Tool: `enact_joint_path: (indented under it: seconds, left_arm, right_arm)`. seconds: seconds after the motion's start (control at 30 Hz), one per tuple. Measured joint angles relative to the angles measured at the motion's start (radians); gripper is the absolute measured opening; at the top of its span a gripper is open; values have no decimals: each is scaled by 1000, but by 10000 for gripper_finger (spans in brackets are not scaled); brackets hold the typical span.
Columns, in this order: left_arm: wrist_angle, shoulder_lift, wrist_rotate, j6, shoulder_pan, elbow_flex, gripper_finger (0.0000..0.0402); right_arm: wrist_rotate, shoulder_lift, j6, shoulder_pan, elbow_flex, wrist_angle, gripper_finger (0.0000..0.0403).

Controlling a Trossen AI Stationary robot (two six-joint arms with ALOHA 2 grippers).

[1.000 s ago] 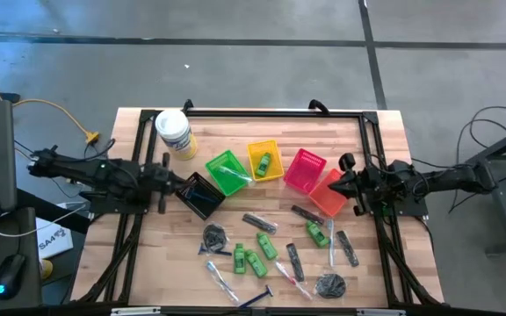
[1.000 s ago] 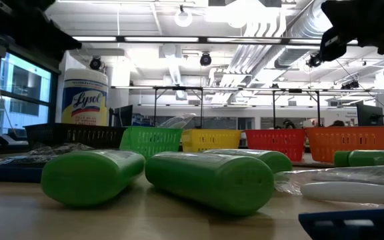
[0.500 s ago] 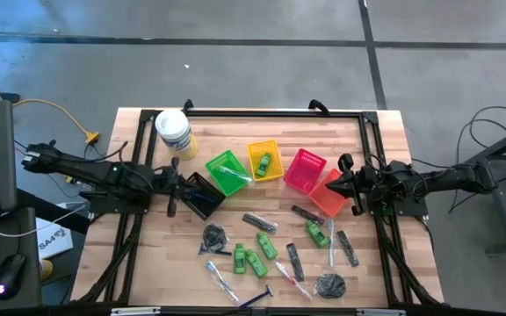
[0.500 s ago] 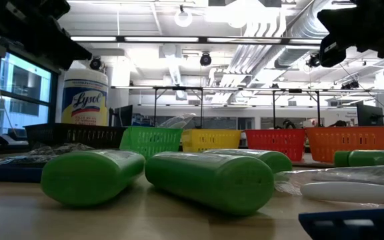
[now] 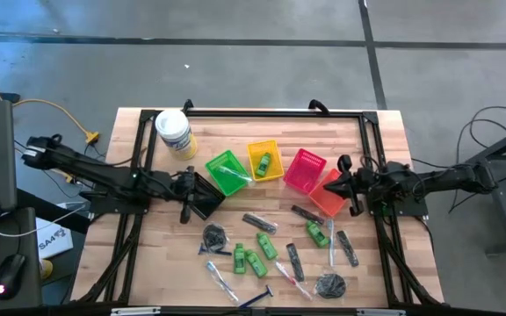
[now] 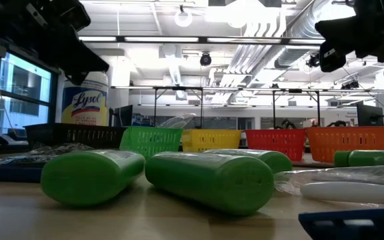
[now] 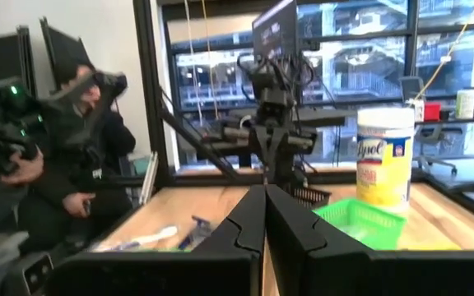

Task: Pick & Place Travel size toiletries
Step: Put the black hair comb into the red bin

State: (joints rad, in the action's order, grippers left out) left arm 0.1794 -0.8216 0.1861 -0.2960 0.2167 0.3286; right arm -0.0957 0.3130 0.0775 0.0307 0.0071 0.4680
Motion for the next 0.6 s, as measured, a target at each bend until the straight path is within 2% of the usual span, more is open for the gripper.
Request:
enact_joint_path:
  seconds: [0.1, 0.27, 0.47, 0.6]
  left_arm:
    - [62, -26, -1, 3, 0, 0, 0]
    - [52, -28, -8, -15, 0, 10, 0]
    - [49, -28, -121, -46, 2, 10, 0]
    - [47, -28, -102, -22, 51, 10, 0]
  right_arm:
    - [-13, 0, -1, 0, 0, -29, 3]
    - [-65, 0, 1, 0, 0, -33, 3]
    - [-39, 0, 1, 0, -1, -32, 3]
    - [-38, 0, 3, 0, -1, -32, 3]
